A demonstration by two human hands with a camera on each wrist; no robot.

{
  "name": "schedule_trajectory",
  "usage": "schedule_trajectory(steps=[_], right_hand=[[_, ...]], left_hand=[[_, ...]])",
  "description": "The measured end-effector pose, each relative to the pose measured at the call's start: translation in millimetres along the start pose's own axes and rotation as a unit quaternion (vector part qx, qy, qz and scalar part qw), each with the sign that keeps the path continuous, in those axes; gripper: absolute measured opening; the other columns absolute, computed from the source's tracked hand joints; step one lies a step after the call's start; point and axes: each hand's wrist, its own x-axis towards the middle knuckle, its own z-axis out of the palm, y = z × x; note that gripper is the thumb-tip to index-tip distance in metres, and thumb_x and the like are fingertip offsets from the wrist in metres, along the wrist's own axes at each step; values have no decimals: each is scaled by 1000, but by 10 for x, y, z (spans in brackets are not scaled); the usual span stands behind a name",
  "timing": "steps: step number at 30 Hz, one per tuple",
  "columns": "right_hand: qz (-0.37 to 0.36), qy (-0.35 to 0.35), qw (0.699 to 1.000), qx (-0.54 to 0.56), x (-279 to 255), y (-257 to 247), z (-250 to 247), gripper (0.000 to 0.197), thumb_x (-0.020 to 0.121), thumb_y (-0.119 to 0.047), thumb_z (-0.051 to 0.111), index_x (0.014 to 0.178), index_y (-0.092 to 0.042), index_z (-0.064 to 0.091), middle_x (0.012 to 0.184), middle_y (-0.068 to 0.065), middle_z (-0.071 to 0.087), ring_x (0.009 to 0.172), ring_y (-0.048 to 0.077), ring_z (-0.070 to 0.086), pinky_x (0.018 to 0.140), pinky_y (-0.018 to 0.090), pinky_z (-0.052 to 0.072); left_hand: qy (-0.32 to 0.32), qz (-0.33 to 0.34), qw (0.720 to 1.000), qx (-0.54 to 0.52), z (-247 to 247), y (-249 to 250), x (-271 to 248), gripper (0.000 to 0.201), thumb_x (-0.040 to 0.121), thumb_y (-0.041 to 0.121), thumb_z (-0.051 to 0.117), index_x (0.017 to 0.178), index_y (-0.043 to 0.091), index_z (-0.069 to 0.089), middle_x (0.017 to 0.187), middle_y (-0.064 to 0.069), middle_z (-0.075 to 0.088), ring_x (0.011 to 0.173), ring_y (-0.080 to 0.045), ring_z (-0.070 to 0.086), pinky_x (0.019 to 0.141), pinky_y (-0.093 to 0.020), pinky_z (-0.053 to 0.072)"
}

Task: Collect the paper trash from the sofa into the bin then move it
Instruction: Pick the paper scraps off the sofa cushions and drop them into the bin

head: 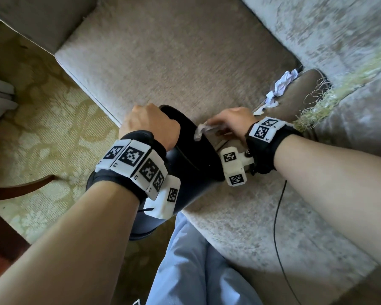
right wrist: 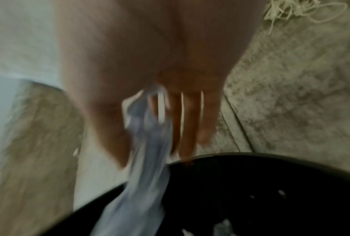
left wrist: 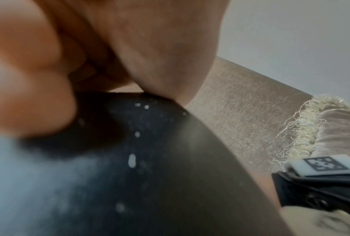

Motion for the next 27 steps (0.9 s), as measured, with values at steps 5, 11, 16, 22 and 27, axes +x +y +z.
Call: schedule_trajectory(steps=[5,11,16,22,27], right_hand=[[39,-149,988,-18,-93,19,266,38,86,-49,62,102,-16,72,98,4,74,88,21,68,87,37,49],[67,109,989,-76,313,342,-339,22,74,-36,61,67,-17,51,92,6,59,82,28,57,76,33,49],[80,265,945,-177,411,492,-628,66,74,-35,64,134,-17,44,137,12,45,118,35,51,102,38,42],[61,181,957,-218,689,550,-637,44,74,-36,59,115,-23,51,138,13,41,121,36,49,104,39,41],[70,219,950,-211,860,626,-610,54,80,-22,61,131,-12,47,140,11,42,124,33,49,105,40,42]], left_hand=[[-13,30,999,-4,10,-38,-8,18,81,19,49,69,5,51,67,-7,49,59,-24,53,56,-31,45],[-27,35,998,34,10,90,52,27,86,16,50,62,4,44,62,-7,43,52,-20,44,47,-23,35],[-54,61,996,43,-3,125,101,26,87,15,48,63,5,47,63,-8,48,53,-20,48,48,-23,39],[-63,50,996,34,-31,181,137,21,86,15,46,68,5,52,69,-9,55,56,-22,52,47,-24,39],[-63,42,996,41,-28,183,171,19,84,15,46,70,5,53,69,-9,55,53,-20,50,45,-24,36]])
